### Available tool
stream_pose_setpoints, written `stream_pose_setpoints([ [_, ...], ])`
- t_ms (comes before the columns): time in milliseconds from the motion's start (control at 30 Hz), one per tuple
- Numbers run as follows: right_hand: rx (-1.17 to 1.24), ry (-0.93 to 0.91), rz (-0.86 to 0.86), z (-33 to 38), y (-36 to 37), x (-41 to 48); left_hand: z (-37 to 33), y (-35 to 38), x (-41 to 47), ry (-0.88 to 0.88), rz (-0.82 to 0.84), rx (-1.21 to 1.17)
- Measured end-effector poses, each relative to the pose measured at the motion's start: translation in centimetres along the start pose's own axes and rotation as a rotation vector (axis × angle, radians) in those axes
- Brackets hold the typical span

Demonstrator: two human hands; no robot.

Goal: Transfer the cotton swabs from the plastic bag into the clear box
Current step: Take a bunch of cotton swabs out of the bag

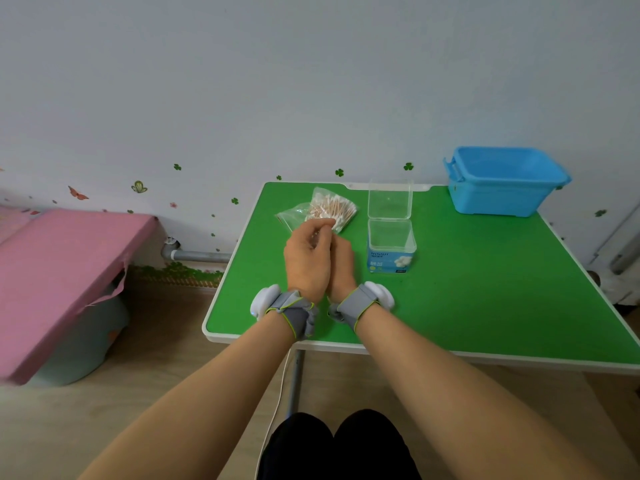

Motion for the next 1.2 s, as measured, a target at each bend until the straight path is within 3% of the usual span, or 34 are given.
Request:
stream_pose_setpoints([
  [267,-0.023,-0.014,-0.022,0.4,-0.2,-0.4,0.5,-0.3,0.5,0.001,0.016,0.05],
  [400,0.032,0.059,-0.067,0.1,-0.1,0.0,0.9,-0.9,0.4,-0.087,-0.128,-0.041],
  [533,0.045,0.036,-0.128,-0.3,-0.2,0.1,1.6,-2.2,0.2,-0.192,-0.258,0.047],
  [700,0.108,0.039,-0.166,0.0,-0.3,0.3,2.1,-2.5,-0.1,-0.354,-0.136,0.243],
  [800,0.193,0.078,-0.188,0.1,-0.4,0.4,2.0,-2.4,-0.4,-0.337,-0.084,0.37],
  [1000,0.245,0.091,-0.196,0.0,-0.4,0.4,1.8,-2.0,0.1,-0.308,0.017,0.288],
  [1200,0.131,0.082,-0.197,-0.3,-0.5,0.4,2.6,-2.1,0.1,-0.252,0.025,0.273],
])
Point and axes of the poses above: each hand's wrist, its own x-axis towards the middle knuckle, its own y-axis out of the palm, z = x × y, the point moved 1 cm from there along x, towards the middle knuckle, and after that the axes turned 12 degrees about -y, right-handed, at the moved point
